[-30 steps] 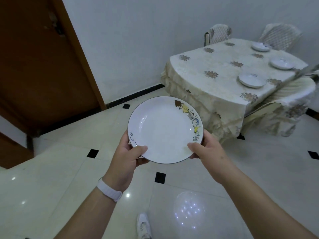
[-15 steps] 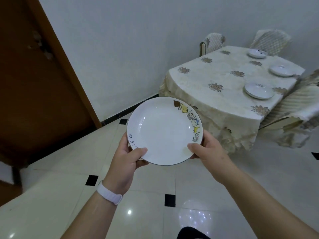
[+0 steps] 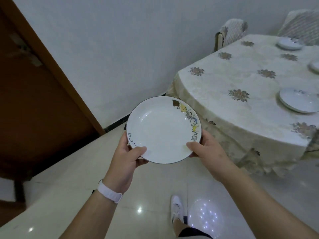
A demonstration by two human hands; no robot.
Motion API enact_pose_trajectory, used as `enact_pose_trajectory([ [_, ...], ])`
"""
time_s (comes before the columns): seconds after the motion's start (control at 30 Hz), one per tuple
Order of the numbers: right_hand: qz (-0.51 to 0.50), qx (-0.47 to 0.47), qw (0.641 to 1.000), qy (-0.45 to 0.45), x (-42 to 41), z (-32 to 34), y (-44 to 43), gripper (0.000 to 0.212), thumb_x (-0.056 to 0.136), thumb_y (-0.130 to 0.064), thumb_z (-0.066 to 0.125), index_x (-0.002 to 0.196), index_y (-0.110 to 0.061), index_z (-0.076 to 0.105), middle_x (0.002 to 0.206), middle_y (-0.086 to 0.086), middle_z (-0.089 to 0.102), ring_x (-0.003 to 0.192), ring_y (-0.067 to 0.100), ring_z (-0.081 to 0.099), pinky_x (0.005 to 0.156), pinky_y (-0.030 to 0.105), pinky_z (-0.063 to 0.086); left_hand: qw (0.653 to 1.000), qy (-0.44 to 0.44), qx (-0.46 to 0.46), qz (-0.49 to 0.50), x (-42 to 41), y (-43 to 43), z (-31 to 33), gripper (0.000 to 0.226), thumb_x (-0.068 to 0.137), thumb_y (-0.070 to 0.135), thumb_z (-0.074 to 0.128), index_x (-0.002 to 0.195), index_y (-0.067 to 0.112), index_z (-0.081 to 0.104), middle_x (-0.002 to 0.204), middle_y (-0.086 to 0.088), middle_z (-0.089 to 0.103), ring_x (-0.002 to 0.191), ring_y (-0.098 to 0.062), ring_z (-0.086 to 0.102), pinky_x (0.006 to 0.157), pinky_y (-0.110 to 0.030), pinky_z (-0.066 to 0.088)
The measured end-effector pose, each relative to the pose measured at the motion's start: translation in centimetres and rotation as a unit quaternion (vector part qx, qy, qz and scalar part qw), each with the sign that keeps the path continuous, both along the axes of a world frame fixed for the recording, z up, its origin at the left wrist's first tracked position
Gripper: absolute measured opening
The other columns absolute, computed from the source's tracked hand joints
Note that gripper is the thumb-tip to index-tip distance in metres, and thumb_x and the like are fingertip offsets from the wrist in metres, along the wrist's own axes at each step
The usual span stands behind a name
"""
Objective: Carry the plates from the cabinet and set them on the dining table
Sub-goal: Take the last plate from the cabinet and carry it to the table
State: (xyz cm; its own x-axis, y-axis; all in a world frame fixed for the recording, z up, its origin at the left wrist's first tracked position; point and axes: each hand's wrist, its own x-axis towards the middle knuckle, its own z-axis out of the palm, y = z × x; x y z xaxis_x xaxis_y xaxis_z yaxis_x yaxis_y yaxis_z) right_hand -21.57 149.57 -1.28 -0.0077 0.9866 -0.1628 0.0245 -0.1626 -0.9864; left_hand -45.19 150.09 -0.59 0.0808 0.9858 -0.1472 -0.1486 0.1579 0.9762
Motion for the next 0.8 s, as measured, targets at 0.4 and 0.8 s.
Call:
enact_pose_trajectory([
  [0.4, 0.005, 0.022, 1.000, 0.010, 5.1, 3.0, 17.8, 0.043, 0.077, -0.022, 0.060, 0.112, -0.046, 0.061, 0.113, -0.006, 0.071, 0.103, 0.028, 0.067, 0.084, 0.052, 0.058, 1.000, -0.001, 0.013, -0.010, 4.9, 18.1, 2.4, 0.056, 0.074, 0.012, 0.061, 0.125, 0.038, 0.056, 0.118, 0.002, 0.069, 0.098, -0.021, 0.068, 0.072, -0.039, 0.057],
  [0.8, -0.073, -0.012, 0.997, -0.030, 3.8, 1.7, 30.7, 0.043, 0.078, -0.022, 0.058, 0.120, -0.034, 0.058, 0.113, -0.007, 0.072, 0.101, 0.023, 0.069, 0.088, 0.054, 0.055, 0.996, -0.032, -0.022, -0.084, 4.2, 35.2, -0.5, 0.057, 0.073, 0.010, 0.061, 0.122, 0.038, 0.059, 0.119, 0.001, 0.069, 0.097, -0.017, 0.067, 0.073, -0.039, 0.056],
])
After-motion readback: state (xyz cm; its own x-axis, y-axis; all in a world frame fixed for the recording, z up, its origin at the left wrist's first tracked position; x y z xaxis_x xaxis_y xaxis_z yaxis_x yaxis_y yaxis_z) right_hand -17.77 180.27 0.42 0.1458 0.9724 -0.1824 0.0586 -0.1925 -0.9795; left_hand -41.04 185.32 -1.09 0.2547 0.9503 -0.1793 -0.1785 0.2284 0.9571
